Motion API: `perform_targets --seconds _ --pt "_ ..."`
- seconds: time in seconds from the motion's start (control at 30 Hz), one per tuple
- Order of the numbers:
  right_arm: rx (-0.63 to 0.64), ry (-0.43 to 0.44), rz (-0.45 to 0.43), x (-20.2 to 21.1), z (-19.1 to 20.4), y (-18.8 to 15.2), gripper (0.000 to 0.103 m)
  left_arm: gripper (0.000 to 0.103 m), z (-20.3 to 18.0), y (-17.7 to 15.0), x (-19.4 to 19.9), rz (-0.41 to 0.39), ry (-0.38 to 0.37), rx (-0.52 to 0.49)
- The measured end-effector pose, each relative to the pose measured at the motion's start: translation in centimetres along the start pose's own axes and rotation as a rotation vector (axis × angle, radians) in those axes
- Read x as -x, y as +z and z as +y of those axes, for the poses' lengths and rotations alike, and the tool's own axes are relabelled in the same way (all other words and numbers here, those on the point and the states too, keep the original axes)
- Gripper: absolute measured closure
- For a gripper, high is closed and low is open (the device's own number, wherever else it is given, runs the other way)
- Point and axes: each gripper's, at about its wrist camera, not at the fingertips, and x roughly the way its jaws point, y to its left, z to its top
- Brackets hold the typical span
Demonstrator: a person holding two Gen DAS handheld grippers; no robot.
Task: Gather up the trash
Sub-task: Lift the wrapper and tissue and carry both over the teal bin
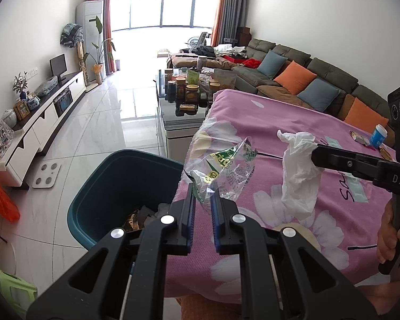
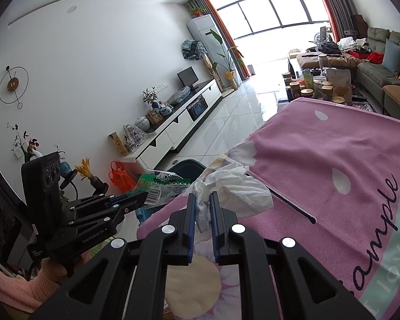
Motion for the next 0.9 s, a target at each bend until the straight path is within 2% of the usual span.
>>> perform_targets --seconds 0.9 --pt "0.042 0.035 0.025 -1.5 1.8 0.4 0.093 0.091 0.7 -0.1 0.3 -0.010 0.060 0.031"
